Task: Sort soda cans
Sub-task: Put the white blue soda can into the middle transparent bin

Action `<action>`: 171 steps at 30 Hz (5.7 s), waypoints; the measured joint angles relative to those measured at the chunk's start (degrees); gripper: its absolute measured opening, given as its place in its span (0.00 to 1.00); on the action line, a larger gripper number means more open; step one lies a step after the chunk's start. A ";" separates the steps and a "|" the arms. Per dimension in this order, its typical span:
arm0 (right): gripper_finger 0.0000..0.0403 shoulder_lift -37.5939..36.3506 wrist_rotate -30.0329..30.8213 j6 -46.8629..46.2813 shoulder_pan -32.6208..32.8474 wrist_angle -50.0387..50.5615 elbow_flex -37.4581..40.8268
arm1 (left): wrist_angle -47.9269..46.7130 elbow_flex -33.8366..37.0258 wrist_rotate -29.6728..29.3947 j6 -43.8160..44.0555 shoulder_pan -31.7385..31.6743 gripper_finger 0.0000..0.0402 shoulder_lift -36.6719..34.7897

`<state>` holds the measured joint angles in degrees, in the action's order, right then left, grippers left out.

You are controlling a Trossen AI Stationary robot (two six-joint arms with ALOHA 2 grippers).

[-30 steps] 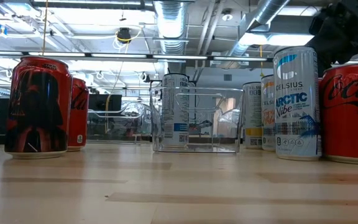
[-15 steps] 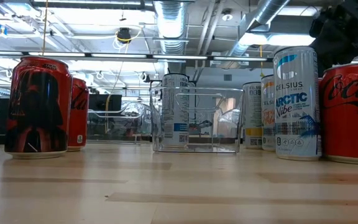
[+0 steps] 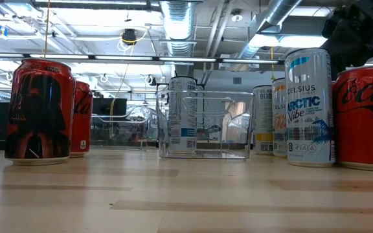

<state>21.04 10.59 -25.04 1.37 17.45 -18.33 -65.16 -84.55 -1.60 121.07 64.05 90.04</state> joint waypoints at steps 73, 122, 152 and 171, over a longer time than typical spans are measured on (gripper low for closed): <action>0.70 1.72 0.01 0.01 0.07 0.00 0.00 | -13.45 -4.22 0.92 -12.14 -3.71 0.93 -0.04; 0.70 8.26 -0.01 0.98 0.11 -7.18 0.00 | -8.16 1.44 -1.88 -8.73 0.57 0.96 3.85; 0.70 1.88 -0.02 -0.46 5.17 -6.50 0.00 | -22.44 -13.96 -1.59 -14.89 -5.68 0.64 3.69; 0.70 -1.20 4.26 -1.97 11.51 -2.45 0.00 | -24.93 -20.81 -13.74 -31.16 -15.27 0.64 0.63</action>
<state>19.84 14.85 -27.00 12.88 15.00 -18.33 -90.08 -105.36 -15.34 89.91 48.77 90.67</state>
